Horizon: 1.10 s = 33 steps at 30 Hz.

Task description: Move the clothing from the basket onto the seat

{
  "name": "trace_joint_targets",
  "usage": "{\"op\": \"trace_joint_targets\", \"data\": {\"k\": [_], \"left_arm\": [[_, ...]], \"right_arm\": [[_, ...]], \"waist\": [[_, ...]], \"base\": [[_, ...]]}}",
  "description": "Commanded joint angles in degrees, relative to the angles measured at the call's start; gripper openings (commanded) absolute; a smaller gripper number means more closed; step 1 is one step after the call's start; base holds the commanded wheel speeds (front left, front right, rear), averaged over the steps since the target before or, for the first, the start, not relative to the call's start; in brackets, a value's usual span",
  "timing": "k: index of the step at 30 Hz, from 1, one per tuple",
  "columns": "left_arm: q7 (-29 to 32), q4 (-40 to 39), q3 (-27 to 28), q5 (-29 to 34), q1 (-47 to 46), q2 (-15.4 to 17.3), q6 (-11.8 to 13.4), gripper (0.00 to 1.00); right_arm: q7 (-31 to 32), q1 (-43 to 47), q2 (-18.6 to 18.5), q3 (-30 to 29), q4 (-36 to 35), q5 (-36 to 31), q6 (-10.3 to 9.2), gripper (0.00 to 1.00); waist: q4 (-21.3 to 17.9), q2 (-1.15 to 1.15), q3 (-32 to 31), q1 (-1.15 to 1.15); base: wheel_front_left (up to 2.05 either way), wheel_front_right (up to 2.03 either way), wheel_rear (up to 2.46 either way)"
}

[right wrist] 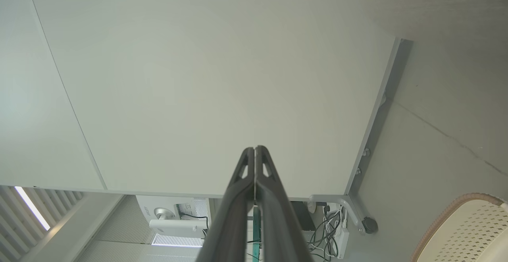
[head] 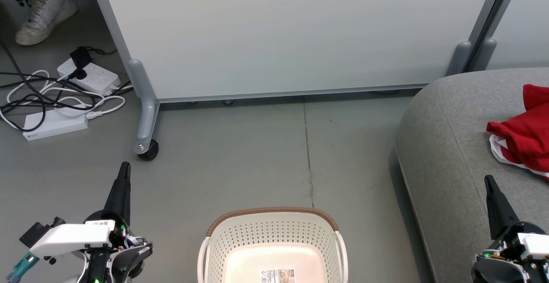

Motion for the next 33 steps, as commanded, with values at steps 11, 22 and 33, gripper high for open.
{"op": "trace_joint_targets", "data": {"k": [11, 22, 33], "left_arm": [[0.28, -0.11, 0.38, 0.25, -0.54, 0.0, -0.55, 0.0], [0.25, -0.1, 0.45, 0.31, -0.55, -0.06, -0.55, 0.0], [0.35, -0.09, 0.53, 0.39, -0.56, -0.11, -0.56, 0.0]], "right_arm": [[0.08, -0.21, -0.55, -0.2, -0.02, 0.11, 0.14, 0.0], [0.07, -0.21, -0.55, -0.2, -0.02, 0.11, 0.14, 0.0], [0.07, -0.21, -0.55, -0.2, -0.02, 0.11, 0.14, 0.0]], "waist": [[0.0, 0.0, 0.0, 0.0], [0.0, 0.0, 0.0, 0.0], [0.0, 0.0, 0.0, 0.0]], "base": [[0.0, 0.0, 0.0], [0.0, 0.0, 0.0], [0.0, 0.0, 0.0]]}}
